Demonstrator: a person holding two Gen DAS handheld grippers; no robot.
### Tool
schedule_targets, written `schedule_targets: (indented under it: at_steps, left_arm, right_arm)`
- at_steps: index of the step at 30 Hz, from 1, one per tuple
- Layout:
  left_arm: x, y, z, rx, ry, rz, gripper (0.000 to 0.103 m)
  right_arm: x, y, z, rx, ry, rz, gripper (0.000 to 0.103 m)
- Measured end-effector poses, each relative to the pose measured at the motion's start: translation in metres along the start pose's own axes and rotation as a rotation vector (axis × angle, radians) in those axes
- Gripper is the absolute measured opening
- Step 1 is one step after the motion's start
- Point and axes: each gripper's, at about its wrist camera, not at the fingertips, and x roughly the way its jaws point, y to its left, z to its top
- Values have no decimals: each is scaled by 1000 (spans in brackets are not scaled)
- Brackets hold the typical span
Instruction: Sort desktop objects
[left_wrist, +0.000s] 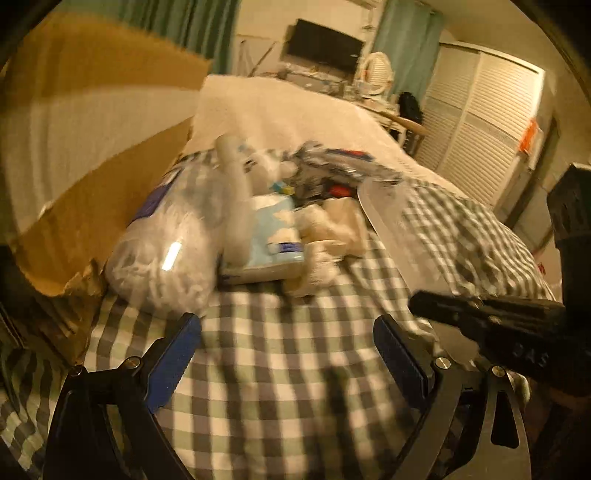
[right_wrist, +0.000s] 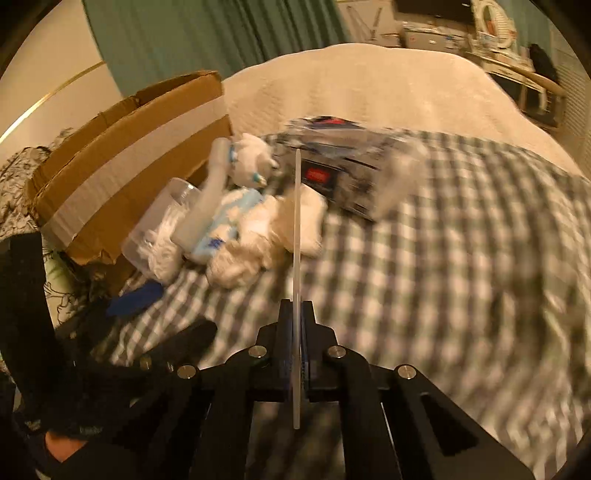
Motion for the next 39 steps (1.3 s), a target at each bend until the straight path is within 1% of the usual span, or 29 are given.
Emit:
schedule_targets:
  at_steps: [3,4,5,7,8,9,11,12,14,16,18,19,20,21,22,23,25,27,31,33,35,36,38,39]
  left_arm:
    - [-6,-15,6,56,-12,-42,97]
    - [-8,-20,10,60,-19,-58,97]
    - [-7,-25,15,57,-22,-79,97]
    - [-8,-31,26,44,-35,-131,97]
    - [-5,-35,34,43,-47,-141,97]
    - [-1,-40,39,50,-57,-136,97]
    - [20,-53,54,88,-39,-124,97]
    - [34,-54,59,90,-10,-125,97]
    - [50,-50,62,81,24,-102,97]
    - [74,-46,65,68,92,-74,96]
    - [81,-48,66,68,105,-57,92]
    - [83,-52,66,93,116,-50,82]
    - [86,-59,65,135,144,-39,46]
    - [90,-62,64,163,177,-28,28]
    - [93,-60,63,163,196,-18,21]
    - [91,-56,62,139,190,-30,16]
    - [84,-46,61,99,189,-49,12]
    - [73,-42,60,98,177,-62,12]
    - [21,-42,59,122,111,-127,11]
    - [-3,-37,66,101,87,-168,11]
    - [-33,-33,77,79,56,-219,11]
    - [-44,-34,86,77,43,-226,11]
    - [-79,-26,101,83,-6,-241,11]
    - [-97,-20,113,87,-33,-235,11]
  right_arm:
    - [-20,-11,-10,26,7,-65,3]
    - [-30,-17,-12,46,-3,-99,3]
    - [-35,-21,-12,58,-14,-114,3]
    - [-50,-33,-12,102,-41,-136,3]
    - [-52,-37,-10,124,-53,-133,3]
    - [-57,-41,-11,144,-64,-123,3]
    - [-65,-44,-13,157,-77,-122,3]
    - [-66,-45,-13,160,-77,-120,3]
    - [-69,-45,-14,167,-84,-117,3]
    - [-69,-49,-14,184,-95,-102,3]
    - [-66,-52,-14,197,-97,-83,3]
    - [-66,-53,-15,197,-96,-82,3]
    - [-62,-52,-14,198,-92,-80,3]
    - [-60,-54,-14,201,-89,-73,3]
    - [-59,-56,-15,205,-91,-68,3]
    - [-59,-56,-16,208,-91,-67,3]
    - [-60,-58,-16,214,-97,-61,3]
    - [-63,-57,-16,219,-102,-58,3]
    - [-77,-42,-16,221,-125,-57,3]
    - [-84,-32,-16,216,-125,-68,3]
    - [-101,-13,-15,204,-159,-37,3]
    - [-107,-3,-12,198,-170,-26,3]
    - [-119,17,-4,165,-182,-31,3]
    - [-123,25,0,151,-185,-32,3]
